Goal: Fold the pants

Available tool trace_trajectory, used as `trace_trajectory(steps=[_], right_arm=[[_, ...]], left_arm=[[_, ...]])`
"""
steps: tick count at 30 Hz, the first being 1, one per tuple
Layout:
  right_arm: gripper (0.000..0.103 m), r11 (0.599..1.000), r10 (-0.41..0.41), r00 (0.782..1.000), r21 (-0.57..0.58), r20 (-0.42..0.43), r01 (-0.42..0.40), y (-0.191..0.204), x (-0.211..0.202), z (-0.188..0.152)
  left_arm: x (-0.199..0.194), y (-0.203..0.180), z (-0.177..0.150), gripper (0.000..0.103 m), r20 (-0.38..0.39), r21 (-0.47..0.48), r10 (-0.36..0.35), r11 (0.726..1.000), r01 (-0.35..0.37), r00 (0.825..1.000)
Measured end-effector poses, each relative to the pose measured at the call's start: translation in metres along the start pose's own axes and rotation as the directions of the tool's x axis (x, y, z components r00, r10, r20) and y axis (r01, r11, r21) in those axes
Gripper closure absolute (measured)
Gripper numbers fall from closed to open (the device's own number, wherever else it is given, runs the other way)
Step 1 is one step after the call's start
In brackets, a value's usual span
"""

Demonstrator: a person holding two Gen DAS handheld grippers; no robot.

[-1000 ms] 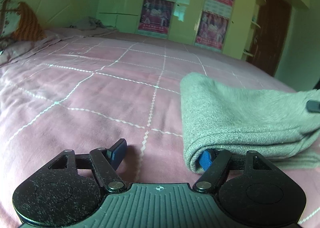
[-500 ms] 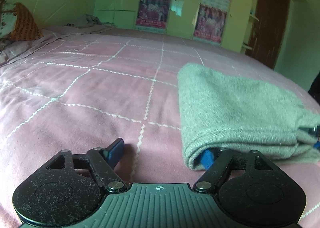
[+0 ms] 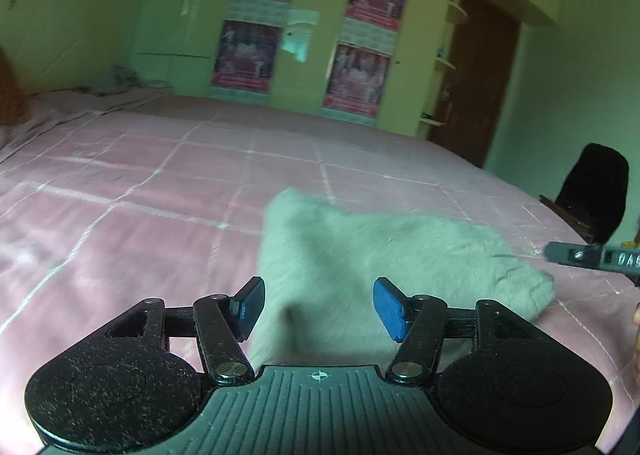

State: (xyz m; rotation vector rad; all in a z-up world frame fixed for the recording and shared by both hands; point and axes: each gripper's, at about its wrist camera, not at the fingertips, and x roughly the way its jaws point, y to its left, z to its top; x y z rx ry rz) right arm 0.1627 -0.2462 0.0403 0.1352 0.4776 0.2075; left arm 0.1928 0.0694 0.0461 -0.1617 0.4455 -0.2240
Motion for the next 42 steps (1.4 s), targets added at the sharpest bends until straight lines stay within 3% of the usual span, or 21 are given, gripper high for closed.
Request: trace_trajectory(steps=[2,4,6,9,11,13,16,18,21,26,37,42], right_arm=[[0.062,0.991,0.008,1.000,-0.136,0.013,-0.007,0.017,0.014,0.001],[0.064,0.963,-0.002,1.000,-0.269,-0.015,-0.002,0.027,0.031,-0.007],[0.063,0.942,-0.087,0.986,-0.333,-0.145,0.034,0.023,0.067,-0.020],[0.067,0.961,-0.038,0.990,-0.276,-0.134,0.000,0.015,0.066,-0.007],[0.068,0.970,-0.009,0.998,-0.245,-0.057,-0.006,0.015,0.058,0.011],[0.078,0.971,0.016,0.999,-0.236,-0.034,-0.023,0.020,0.068,0.026],[0.081,0.958,-0.031,0.994,-0.287,-0.103,0.000,0.024,0.104,0.030],[0.081,0.955,-0.088,0.969,-0.296,-0.230,0.016,0.014,0.132,0.022],[0.072,0.941,-0.067,0.973,-0.339,-0.223,-0.013,0.014,0.131,0.029],[0.067,0.950,-0.023,0.990,-0.312,-0.140,-0.022,0.017,0.128,0.054],[0.067,0.940,-0.001,0.989,-0.338,-0.145,-0.048,0.039,0.139,0.073],[0.070,0.934,0.011,0.980,-0.349,-0.198,-0.081,0.043,0.154,0.071]], left_arm=[[0.027,-0.003,-0.001,0.042,-0.079,0.012,-0.025,1.000,0.026,0.997],[0.053,0.002,-0.008,0.042,-0.193,-0.005,-0.045,0.999,0.045,0.980],[0.050,0.002,0.003,0.042,-0.202,0.000,-0.040,0.999,0.040,0.979],[0.039,-0.001,0.034,0.042,-0.119,0.009,-0.057,0.998,0.058,0.991],[0.048,-0.009,0.050,0.042,-0.106,0.027,-0.087,0.996,0.091,0.990],[0.072,-0.018,0.054,0.042,-0.147,0.048,-0.117,0.991,0.126,0.982],[0.112,-0.017,0.033,0.042,-0.302,0.029,-0.162,0.983,0.179,0.939],[0.111,-0.023,0.035,0.042,-0.312,0.073,-0.153,0.980,0.185,0.938],[0.103,-0.028,0.055,0.042,-0.282,0.072,-0.156,0.980,0.183,0.947],[0.112,-0.036,0.086,0.042,-0.234,0.127,-0.154,0.974,0.187,0.960],[0.141,-0.034,0.103,0.042,-0.259,0.151,-0.150,0.969,0.193,0.954],[0.156,-0.039,0.096,0.042,-0.289,0.159,-0.136,0.969,0.187,0.948]])
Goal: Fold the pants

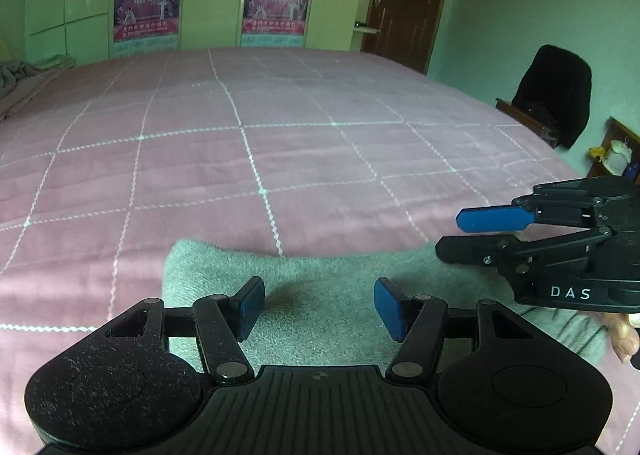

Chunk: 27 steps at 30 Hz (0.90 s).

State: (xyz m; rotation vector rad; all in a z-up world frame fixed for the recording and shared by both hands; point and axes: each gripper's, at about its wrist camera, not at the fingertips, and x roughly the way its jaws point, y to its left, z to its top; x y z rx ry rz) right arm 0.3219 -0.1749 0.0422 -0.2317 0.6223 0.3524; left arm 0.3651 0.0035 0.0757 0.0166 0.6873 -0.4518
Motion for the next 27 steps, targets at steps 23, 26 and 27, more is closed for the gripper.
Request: trace_trajectory(steps=[23,26,27], right_arm=[[0.042,0.989,-0.127,0.988,-0.092,-0.088,0.119,0.013,-0.025,-0.042],[0.039,0.988,-0.154,0.983,0.013,-0.099,0.156,-0.014,-0.058,-0.063],[0.039,0.982,-0.168,0.981,0.072,-0.093,0.174,-0.025,-0.071,-0.073]], left_arm=[[-0.049,0.003,-0.059,0.022,-0.036,0.237,0.305,0.928,-0.289,0.952],[-0.082,0.029,-0.080,0.019,-0.049,0.188,0.329,0.930,-0.315,0.943],[-0.094,0.038,-0.082,0.019,-0.049,0.124,0.307,0.946,-0.299,0.950]])
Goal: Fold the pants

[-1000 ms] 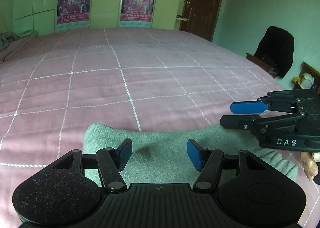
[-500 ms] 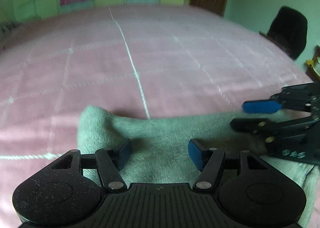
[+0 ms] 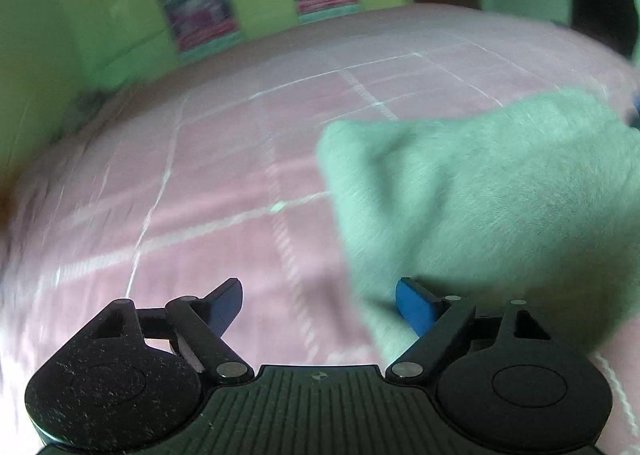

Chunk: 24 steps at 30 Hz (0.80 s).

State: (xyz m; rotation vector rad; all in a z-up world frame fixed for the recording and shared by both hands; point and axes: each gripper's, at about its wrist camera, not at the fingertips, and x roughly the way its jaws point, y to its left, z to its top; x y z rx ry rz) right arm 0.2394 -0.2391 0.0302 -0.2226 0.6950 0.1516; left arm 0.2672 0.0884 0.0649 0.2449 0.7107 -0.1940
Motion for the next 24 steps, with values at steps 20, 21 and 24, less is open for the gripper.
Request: trace_trajectory(steps=[20,21,24], right_arm=[[0.026,0.769,0.331,0.940,0.553,0.085,-0.321,-0.052,-0.024,-0.060],[0.027,0.731,0.367,0.924,0.582,0.107,-0.358,-0.058,-0.024,-0.063],[0.025,0.612,0.413,0.899,0.687,0.144,-0.392,-0.078,-0.010,-0.074]], left_arm=[[0.002,0.031,-0.029,0.019,0.048,-0.297,-0.310,0.903,0.310,0.950],[0.009,0.034,-0.029,0.019,0.055,-0.336,-0.348,0.876,0.346,0.936],[0.030,0.048,-0.036,0.019,0.112,-0.484,-0.497,0.729,0.484,0.860]])
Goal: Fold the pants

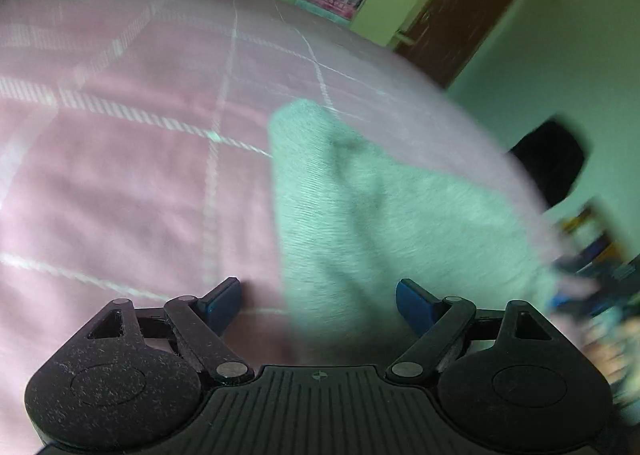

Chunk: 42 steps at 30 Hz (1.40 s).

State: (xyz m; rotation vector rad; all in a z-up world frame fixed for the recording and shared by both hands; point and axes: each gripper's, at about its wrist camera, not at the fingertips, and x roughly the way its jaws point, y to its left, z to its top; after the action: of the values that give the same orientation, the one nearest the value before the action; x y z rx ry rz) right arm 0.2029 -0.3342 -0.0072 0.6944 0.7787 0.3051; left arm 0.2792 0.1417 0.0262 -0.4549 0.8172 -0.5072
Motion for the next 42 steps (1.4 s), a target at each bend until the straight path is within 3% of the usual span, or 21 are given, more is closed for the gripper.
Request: trace_trajectory(steps=[3,6,8,10,13,15,17,19,25,28,29,30,31,32,33,34,35,38,39,41,42], right_arm=[[0.027,0.987,0.095,0.995,0.134,-0.013,-0.093,-0.023,0.011,0.004],[0.027,0.976,0.154,0.988,0.158,-0.032,-0.147,-0.034,0.021,0.009],[0.028,0.973,0.187,0.981,0.150,-0.056,-0.177,-0.037,0.028,0.011],[0.028,0.972,0.204,0.976,0.136,-0.074,-0.193,-0.037,0.035,0.015],[0.029,0.973,0.221,0.969,0.093,-0.112,-0.211,-0.030,0.046,0.018],[0.030,0.974,0.228,0.962,0.040,-0.148,-0.225,-0.020,0.063,0.022],[0.035,0.973,0.219,0.959,-0.035,-0.179,-0.229,-0.009,0.077,0.026],[0.049,0.970,0.218,0.955,-0.059,-0.200,-0.234,-0.004,0.087,0.030],[0.052,0.939,0.309,0.920,-0.078,-0.240,-0.336,0.022,0.089,0.066],[0.053,0.926,0.323,0.919,-0.125,-0.225,-0.356,0.047,0.103,0.106],[0.053,0.927,0.319,0.922,-0.131,-0.220,-0.352,0.054,0.110,0.121],[0.048,0.932,0.305,0.928,-0.133,-0.215,-0.337,0.057,0.118,0.134],[0.033,0.941,0.277,0.938,-0.138,-0.209,-0.309,0.059,0.128,0.146],[0.025,0.959,0.194,0.961,-0.168,-0.196,-0.228,0.056,0.140,0.155],[0.023,0.976,0.068,0.980,-0.192,-0.188,-0.105,0.051,0.151,0.158],[0.024,0.985,-0.074,0.975,-0.170,-0.208,0.039,0.042,0.164,0.158],[0.024,0.985,-0.117,0.967,-0.151,-0.225,0.084,0.037,0.167,0.155],[0.022,0.987,0.035,0.986,-0.149,-0.164,-0.059,0.045,0.140,0.141],[0.026,0.981,0.024,0.989,-0.189,-0.144,-0.051,0.047,0.137,0.136],[0.023,0.972,-0.108,0.980,-0.224,-0.168,0.069,0.040,0.154,0.125],[0.023,0.974,-0.100,0.983,-0.218,-0.154,0.065,0.038,0.155,0.122]], left_arm=[[0.009,0.025,0.005,0.019,-0.004,-0.171,-0.131,0.977,0.129,0.991],[0.022,0.036,0.014,0.023,-0.022,-0.218,-0.193,0.959,0.183,0.981],[0.034,0.038,0.019,0.044,-0.041,-0.212,-0.197,0.960,0.184,0.979],[0.049,0.046,0.023,0.057,-0.046,-0.236,-0.220,0.950,0.204,0.974],[0.070,0.055,0.026,0.059,-0.021,-0.281,-0.311,0.914,0.293,0.950],[0.084,0.050,0.026,0.061,-0.022,-0.269,-0.332,0.910,0.315,0.943],[0.091,0.042,0.023,0.073,-0.027,-0.232,-0.324,0.922,0.309,0.946],[0.087,0.042,0.022,0.076,-0.005,-0.239,-0.320,0.920,0.309,0.947],[0.071,0.031,0.057,0.076,0.130,-0.195,-0.374,0.898,0.393,0.918],[0.075,0.036,0.099,0.076,0.180,-0.194,-0.335,0.910,0.367,0.925],[0.080,0.038,0.110,0.068,0.187,-0.199,-0.301,0.920,0.336,0.935],[0.087,0.037,0.119,0.058,0.170,-0.191,-0.230,0.946,0.262,0.958],[0.095,0.037,0.125,0.042,0.140,-0.188,-0.129,0.970,0.155,0.982],[0.099,0.039,0.127,0.041,0.095,-0.200,-0.025,0.979,0.044,0.995],[0.100,0.037,0.125,0.041,0.055,-0.193,0.023,0.981,-0.012,0.998],[0.096,0.031,0.120,0.041,0.057,-0.160,0.024,0.987,-0.015,0.998],[0.084,0.024,0.115,0.041,0.074,-0.115,0.003,0.993,0.005,0.997],[0.084,0.011,0.096,0.040,0.044,-0.024,0.066,0.998,-0.065,0.997],[0.093,0.009,0.090,0.040,0.014,0.014,0.106,0.994,-0.106,0.994],[0.095,-0.001,0.086,0.039,0.050,0.085,0.142,0.986,-0.146,0.989],[0.093,-0.003,0.088,0.039,0.050,0.073,0.154,0.985,-0.157,0.987]])
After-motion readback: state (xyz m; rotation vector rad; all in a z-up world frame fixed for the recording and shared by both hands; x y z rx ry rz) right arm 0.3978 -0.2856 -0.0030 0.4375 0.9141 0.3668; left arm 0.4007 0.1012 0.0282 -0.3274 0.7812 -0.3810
